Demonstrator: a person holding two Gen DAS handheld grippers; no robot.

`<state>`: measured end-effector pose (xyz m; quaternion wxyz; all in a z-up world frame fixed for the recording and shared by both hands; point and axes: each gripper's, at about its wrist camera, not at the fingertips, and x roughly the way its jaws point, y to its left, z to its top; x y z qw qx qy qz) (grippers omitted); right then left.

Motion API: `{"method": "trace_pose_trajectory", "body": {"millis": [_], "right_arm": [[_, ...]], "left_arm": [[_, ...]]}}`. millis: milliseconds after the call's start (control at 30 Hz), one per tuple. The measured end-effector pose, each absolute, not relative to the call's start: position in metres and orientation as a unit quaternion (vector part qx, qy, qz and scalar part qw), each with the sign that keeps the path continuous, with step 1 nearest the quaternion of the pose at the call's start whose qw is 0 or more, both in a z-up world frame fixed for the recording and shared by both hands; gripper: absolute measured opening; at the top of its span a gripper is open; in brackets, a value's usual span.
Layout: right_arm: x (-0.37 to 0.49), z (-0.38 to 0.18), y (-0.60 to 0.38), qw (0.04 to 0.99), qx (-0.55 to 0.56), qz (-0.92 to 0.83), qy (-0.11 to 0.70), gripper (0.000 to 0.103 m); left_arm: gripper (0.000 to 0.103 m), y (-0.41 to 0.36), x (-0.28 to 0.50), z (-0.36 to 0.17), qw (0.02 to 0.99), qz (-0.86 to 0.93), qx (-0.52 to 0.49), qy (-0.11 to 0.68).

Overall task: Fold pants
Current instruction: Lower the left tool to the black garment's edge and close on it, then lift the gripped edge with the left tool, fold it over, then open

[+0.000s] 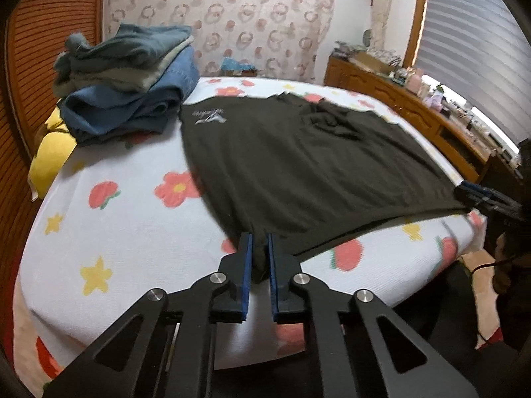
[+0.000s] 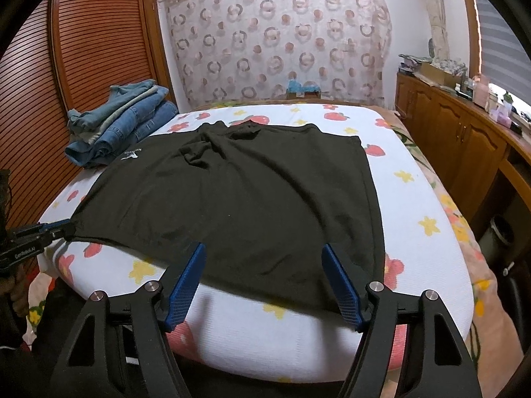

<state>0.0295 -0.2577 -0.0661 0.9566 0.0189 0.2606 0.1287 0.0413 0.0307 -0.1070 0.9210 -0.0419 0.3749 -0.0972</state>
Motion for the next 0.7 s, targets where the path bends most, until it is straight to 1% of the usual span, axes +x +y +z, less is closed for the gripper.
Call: {"method": "trace_pose_trajectory", "body": {"millis": [267, 567, 700], "right_arm": [[0.033, -0.064, -0.26, 0.957, 0.017, 0.129, 0.259, 0.066], [0.034, -0.062, -0.269, 0.958, 0.019, 0.124, 0.259, 0.057], [0.033, -0.062, -0.272, 0.957, 0.02, 0.122, 0.261, 0.055]], "left_arm": [[0.007, 0.014, 0.049, -0.07, 0.931, -0.136, -0.039, 0.337], [0.006, -0.016, 0.07, -0.047, 0.932, -0.179, -0.027, 0.313], [0.006, -0.036, 0.081, -0.038, 0.93, -0.202, -0.022, 0.307]]}}
